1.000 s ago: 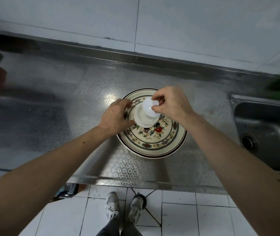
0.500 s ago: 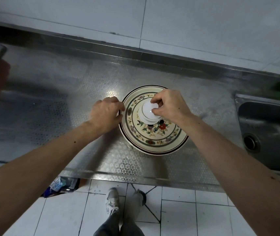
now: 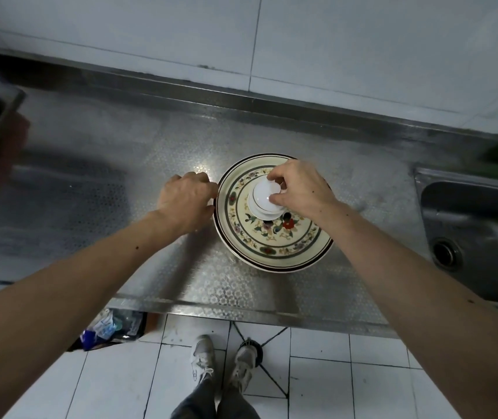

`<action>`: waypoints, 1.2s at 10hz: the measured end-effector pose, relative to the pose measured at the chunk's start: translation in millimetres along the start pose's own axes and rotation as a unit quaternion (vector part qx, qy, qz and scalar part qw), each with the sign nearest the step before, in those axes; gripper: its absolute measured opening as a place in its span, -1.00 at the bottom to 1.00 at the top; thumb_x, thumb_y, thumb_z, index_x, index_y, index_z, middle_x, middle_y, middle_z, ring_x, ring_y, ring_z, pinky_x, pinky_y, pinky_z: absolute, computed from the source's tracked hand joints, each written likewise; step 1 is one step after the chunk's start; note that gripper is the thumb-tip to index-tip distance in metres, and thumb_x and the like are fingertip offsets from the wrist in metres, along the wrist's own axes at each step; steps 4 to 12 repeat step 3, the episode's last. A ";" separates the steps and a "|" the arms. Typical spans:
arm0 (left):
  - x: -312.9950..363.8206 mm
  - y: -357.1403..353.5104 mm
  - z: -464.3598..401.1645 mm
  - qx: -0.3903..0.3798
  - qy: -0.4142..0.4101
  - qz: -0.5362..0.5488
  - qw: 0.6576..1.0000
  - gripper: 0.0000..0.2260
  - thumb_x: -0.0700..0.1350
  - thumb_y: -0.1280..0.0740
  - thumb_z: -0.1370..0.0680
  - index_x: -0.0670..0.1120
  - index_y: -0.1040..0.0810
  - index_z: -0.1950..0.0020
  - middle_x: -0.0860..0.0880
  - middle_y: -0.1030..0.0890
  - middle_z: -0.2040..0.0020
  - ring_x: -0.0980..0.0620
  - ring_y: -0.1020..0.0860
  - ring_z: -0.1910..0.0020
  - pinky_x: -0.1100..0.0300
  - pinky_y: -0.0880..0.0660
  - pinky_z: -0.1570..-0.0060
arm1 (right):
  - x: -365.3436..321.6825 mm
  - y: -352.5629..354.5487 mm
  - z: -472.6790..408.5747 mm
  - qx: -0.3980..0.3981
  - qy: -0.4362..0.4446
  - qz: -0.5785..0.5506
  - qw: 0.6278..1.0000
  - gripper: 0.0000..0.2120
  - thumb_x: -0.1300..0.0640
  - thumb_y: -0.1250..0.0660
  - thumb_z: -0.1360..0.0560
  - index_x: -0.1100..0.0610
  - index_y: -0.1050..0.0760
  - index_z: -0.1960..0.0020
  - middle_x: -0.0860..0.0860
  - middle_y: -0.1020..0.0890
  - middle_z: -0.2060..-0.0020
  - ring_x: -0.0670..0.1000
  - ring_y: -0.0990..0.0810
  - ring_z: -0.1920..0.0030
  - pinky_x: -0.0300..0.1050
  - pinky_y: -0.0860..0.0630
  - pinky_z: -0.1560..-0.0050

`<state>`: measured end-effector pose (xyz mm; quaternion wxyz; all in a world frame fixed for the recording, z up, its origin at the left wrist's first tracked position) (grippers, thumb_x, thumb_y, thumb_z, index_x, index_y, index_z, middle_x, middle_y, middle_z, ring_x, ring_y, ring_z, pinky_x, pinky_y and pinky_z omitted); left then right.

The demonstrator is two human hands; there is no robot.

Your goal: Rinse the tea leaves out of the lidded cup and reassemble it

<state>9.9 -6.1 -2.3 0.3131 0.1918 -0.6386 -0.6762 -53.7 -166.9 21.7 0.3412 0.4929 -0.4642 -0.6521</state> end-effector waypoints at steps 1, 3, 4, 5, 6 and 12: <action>-0.8 4.0 0.7 -0.019 -0.013 -0.066 0.998 -0.76 -0.08 -0.28 -0.49 -0.04 -0.55 -0.14 -0.07 -0.58 -0.10 -0.10 -0.52 -0.13 0.00 -0.41 -0.10 | 0.7 3.7 5.0 -0.008 -0.010 0.030 0.999 -0.54 0.10 -0.53 -0.33 0.09 -0.54 -0.20 0.06 -0.60 -0.07 0.07 -0.60 0.00 0.07 -0.61 0.02; -9.2 23.4 10.7 -0.014 -0.035 -0.160 0.986 -0.77 -0.06 -0.27 -0.48 -0.05 -0.55 -0.11 -0.05 -0.59 -0.09 -0.08 -0.54 -0.09 0.02 -0.44 -0.05 | 18.5 31.8 38.0 -0.009 -0.035 0.029 0.999 -0.62 0.08 -0.50 -0.36 0.09 -0.56 -0.15 0.05 -0.62 0.00 0.05 -0.58 0.04 -0.02 -0.57 0.07; -9.2 23.4 10.7 -0.014 -0.035 -0.160 0.986 -0.77 -0.06 -0.27 -0.48 -0.05 -0.55 -0.11 -0.05 -0.59 -0.09 -0.08 -0.54 -0.09 0.02 -0.44 -0.05 | 18.5 31.8 38.0 -0.009 -0.035 0.029 0.999 -0.62 0.08 -0.50 -0.36 0.09 -0.56 -0.15 0.05 -0.62 0.00 0.05 -0.58 0.04 -0.02 -0.57 0.07; -9.2 23.4 10.7 -0.014 -0.035 -0.160 0.986 -0.77 -0.06 -0.27 -0.48 -0.05 -0.55 -0.11 -0.05 -0.59 -0.09 -0.08 -0.54 -0.09 0.02 -0.44 -0.05 | 18.5 31.8 38.0 -0.009 -0.035 0.029 0.999 -0.62 0.08 -0.50 -0.36 0.09 -0.56 -0.15 0.05 -0.62 0.00 0.05 -0.58 0.04 -0.02 -0.57 0.07; -9.2 23.4 10.7 -0.014 -0.035 -0.160 0.986 -0.77 -0.06 -0.27 -0.48 -0.05 -0.55 -0.11 -0.05 -0.59 -0.09 -0.08 -0.54 -0.09 0.02 -0.44 -0.05 | 18.5 31.8 38.0 -0.009 -0.035 0.029 0.999 -0.62 0.08 -0.50 -0.36 0.09 -0.56 -0.15 0.05 -0.62 0.00 0.05 -0.58 0.04 -0.02 -0.57 0.07; -9.2 23.4 10.7 -0.014 -0.035 -0.160 0.986 -0.77 -0.06 -0.27 -0.48 -0.05 -0.55 -0.11 -0.05 -0.59 -0.09 -0.08 -0.54 -0.09 0.02 -0.44 -0.05 | 18.5 31.8 38.0 -0.009 -0.035 0.029 0.999 -0.62 0.08 -0.50 -0.36 0.09 -0.56 -0.15 0.05 -0.62 0.00 0.05 -0.58 0.04 -0.02 -0.57 0.07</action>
Point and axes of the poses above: each hand's wrist, its own z-axis away from the middle knuckle, its own y-axis out of the back of the hand, x = y × z, the point moved 8 cm from there along -z, towards the middle knuckle
